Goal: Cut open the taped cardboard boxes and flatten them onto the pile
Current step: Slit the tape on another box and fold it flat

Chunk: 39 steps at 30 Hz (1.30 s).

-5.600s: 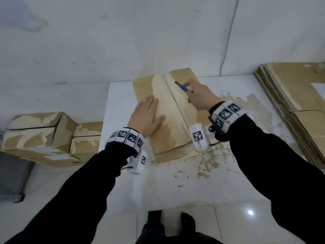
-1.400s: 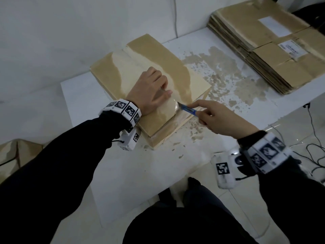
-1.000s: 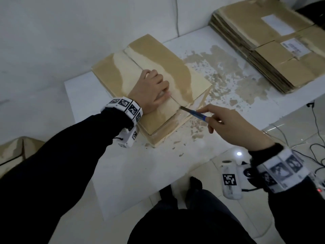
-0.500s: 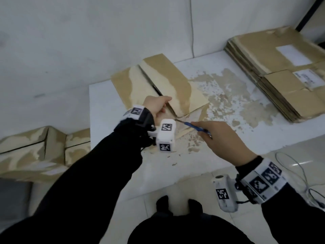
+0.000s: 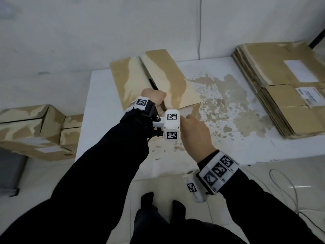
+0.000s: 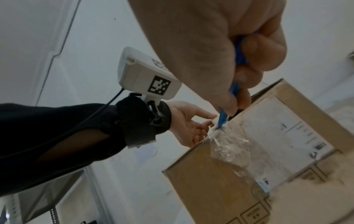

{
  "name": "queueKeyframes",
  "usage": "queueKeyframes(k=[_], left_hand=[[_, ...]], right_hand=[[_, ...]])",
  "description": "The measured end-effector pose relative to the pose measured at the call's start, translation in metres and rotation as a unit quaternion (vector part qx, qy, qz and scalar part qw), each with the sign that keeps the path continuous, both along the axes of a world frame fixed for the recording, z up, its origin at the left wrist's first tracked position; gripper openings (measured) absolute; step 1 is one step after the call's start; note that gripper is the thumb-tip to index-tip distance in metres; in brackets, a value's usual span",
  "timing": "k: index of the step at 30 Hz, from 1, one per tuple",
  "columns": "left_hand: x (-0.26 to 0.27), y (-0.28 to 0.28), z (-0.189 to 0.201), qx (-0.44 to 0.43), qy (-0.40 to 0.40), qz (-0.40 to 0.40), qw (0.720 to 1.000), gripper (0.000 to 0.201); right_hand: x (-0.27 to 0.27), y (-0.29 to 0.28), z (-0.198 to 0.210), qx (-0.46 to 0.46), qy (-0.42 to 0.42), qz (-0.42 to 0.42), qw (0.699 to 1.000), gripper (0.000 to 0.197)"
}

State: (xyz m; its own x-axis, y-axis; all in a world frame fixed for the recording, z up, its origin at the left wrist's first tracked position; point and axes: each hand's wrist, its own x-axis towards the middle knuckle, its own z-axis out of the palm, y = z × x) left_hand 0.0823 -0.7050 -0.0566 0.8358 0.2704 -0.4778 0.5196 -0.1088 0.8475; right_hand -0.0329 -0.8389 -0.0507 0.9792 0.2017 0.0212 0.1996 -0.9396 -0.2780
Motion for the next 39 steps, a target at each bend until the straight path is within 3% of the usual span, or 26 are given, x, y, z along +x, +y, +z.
queueKeyframes(k=[3,5,9,12,14,16,19,21,22,24,26,28,30,32,35,39], left_hand=[[-0.012,-0.005,0.012,-0.044,-0.018,0.057,0.997,0.019],[-0.014,-0.008,0.01,-0.063,-0.027,0.044,0.997,0.029],[-0.014,-0.005,0.004,0.138,-0.076,-0.056,0.986,0.035],[-0.01,0.016,0.014,0.189,-0.074,-0.167,0.965,0.034],[-0.009,0.04,0.027,0.266,-0.042,-0.284,0.92,0.027],[-0.005,0.065,0.043,0.401,-0.017,-0.348,0.848,0.027],[0.002,0.091,0.059,0.531,0.003,-0.344,0.774,0.029],[0.007,0.091,0.059,0.575,0.003,-0.345,0.742,0.035],[0.006,0.084,0.057,0.571,-0.009,-0.353,0.741,0.04],[-0.001,0.061,0.051,0.494,-0.041,-0.368,0.787,0.047],[-0.014,0.032,0.041,0.433,-0.062,-0.409,0.801,0.046],[-0.029,0.01,0.027,0.451,-0.079,-0.413,0.787,0.046],[-0.043,0.004,0.012,0.48,-0.128,-0.38,0.781,0.047],[-0.052,0.009,-0.004,0.49,-0.21,-0.346,0.772,0.047],[-0.054,0.016,-0.02,0.492,-0.3,-0.318,0.753,0.048],[-0.044,0.012,-0.022,0.505,-0.32,-0.313,0.738,0.045]], right_hand=[[0.016,0.003,-0.005,0.002,-0.002,-0.016,1.0,0.044],[0.017,-0.011,-0.002,0.008,0.003,0.017,1.0,0.044],[-0.009,-0.061,0.023,0.136,0.079,0.06,0.986,0.027],[0.006,-0.09,0.03,0.27,0.03,-0.01,0.962,0.017],[0.027,-0.1,0.028,0.325,0.011,-0.058,0.944,0.019],[0.05,-0.105,0.022,0.329,0.009,-0.088,0.94,0.024],[0.072,-0.099,0.012,0.319,0.028,-0.14,0.937,0.029],[0.075,-0.086,0.004,0.358,0.067,-0.17,0.916,0.026],[0.073,-0.077,-0.002,0.411,0.105,-0.178,0.888,0.023],[0.057,-0.058,-0.009,0.5,0.173,-0.177,0.83,0.017],[0.042,-0.049,-0.014,0.536,0.18,-0.165,0.808,0.016],[0.037,-0.053,-0.017,0.507,0.157,-0.147,0.835,0.017],[0.036,-0.067,-0.02,0.402,0.121,-0.107,0.901,0.017],[0.035,-0.082,-0.02,0.311,0.095,-0.048,0.944,0.018],[0.034,-0.095,-0.018,0.268,0.082,-0.008,0.96,0.03],[0.036,-0.103,-0.009,0.24,0.092,0.024,0.966,0.03]])
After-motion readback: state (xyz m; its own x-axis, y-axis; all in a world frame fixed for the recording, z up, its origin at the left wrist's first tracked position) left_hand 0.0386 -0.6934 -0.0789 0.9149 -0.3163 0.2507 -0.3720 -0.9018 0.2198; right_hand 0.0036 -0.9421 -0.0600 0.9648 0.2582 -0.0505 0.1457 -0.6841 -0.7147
